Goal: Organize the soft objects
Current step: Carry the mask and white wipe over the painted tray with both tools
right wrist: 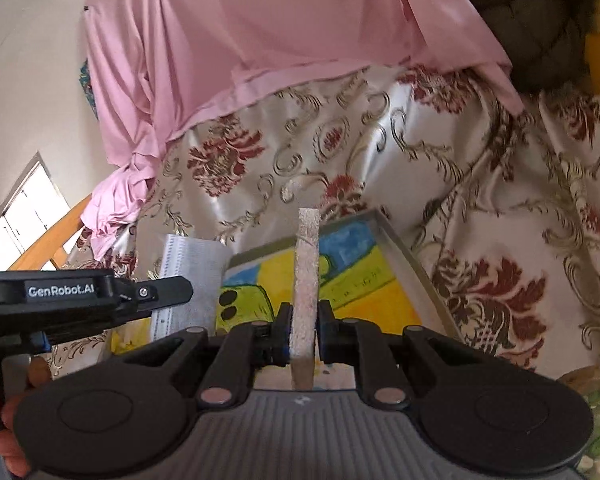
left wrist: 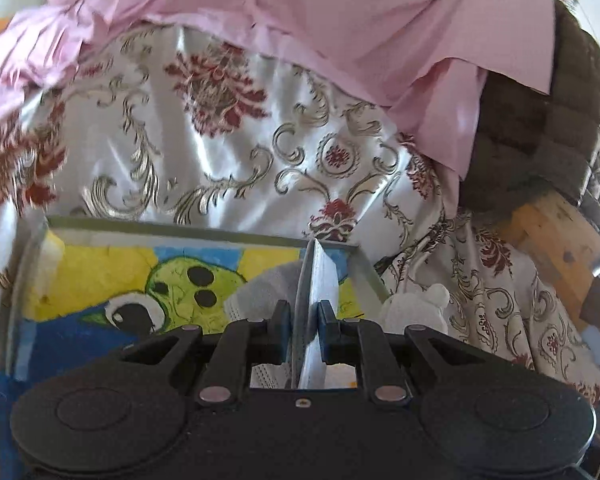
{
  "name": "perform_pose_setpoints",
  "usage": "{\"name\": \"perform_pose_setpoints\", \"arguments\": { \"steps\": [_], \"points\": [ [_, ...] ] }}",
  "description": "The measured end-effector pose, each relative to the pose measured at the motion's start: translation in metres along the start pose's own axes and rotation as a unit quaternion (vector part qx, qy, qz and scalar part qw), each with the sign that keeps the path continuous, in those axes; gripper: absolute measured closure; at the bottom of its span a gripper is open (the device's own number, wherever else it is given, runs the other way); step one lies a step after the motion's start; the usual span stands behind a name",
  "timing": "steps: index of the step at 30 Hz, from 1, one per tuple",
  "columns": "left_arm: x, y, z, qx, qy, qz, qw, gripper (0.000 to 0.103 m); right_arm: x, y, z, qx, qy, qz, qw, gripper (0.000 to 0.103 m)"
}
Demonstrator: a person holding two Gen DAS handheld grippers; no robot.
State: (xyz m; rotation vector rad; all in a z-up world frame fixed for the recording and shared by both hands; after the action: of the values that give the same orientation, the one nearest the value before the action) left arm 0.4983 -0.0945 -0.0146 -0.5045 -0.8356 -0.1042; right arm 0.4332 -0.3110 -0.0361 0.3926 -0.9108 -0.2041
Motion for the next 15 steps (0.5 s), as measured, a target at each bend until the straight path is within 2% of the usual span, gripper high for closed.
{"name": "perform_pose_setpoints", "arguments": {
  "steps": [7, 9, 15],
  "points": [
    [-0.008, -0.001, -0.009, 0.009, 0.016, 0.000, 0.9998, 0.088, -0.004, -0.010, -0.008, -0.013, 0.022, -0.019, 0.999, 0.089],
    [-0.010, -0.002, -0.009, 0.011, 0.020, 0.000, 0.9997, 0.088, -0.004, -0.011, -0.009, -0.015, 0.028, -0.020, 0.999, 0.086],
    [-0.016, -0.009, 0.000, 0.018, 0.021, -0.013, 0.9995, 0.073, -0.006, -0.015, -0.007, -0.020, 0.047, -0.032, 0.998, 0.072]
  ]
}}
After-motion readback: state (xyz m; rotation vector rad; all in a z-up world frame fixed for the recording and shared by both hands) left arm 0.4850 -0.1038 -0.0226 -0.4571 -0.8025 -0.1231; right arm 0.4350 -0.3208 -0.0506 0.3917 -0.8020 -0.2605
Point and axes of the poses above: each gripper's, at about its wrist camera, not at the fingertips, and z roughly against the way its jaws point, y to its left, x to its top, the point moved 2 cm from there along -z, roughly the way its jaws point
